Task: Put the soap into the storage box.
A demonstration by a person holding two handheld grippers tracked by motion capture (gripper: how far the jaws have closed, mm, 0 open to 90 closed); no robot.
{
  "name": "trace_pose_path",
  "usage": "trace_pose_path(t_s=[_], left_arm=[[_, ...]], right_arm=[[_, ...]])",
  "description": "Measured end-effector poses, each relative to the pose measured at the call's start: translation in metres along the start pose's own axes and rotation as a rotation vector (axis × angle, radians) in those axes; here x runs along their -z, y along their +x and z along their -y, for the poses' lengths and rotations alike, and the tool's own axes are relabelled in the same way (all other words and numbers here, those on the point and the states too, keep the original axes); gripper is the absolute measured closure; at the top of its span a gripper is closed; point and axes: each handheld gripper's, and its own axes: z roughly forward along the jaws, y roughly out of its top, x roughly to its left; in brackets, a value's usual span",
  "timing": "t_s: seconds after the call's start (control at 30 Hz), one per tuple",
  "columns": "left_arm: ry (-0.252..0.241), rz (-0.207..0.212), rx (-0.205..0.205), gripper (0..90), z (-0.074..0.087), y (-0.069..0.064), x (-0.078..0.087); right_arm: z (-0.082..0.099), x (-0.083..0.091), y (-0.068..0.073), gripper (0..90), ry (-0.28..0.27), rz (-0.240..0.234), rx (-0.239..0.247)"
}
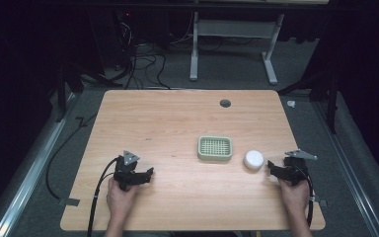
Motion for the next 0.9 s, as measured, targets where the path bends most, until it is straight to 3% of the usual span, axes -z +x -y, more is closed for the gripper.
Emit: trace_pose_path(t_s=[0.9], left_arm=[[0.002,0.001,-0.003,17.4,0.0003,0.0001,0.0003]], right_arm=[[0.0000,-0.0005,0.0003,26.8,-0.004,-0.017,0.017]])
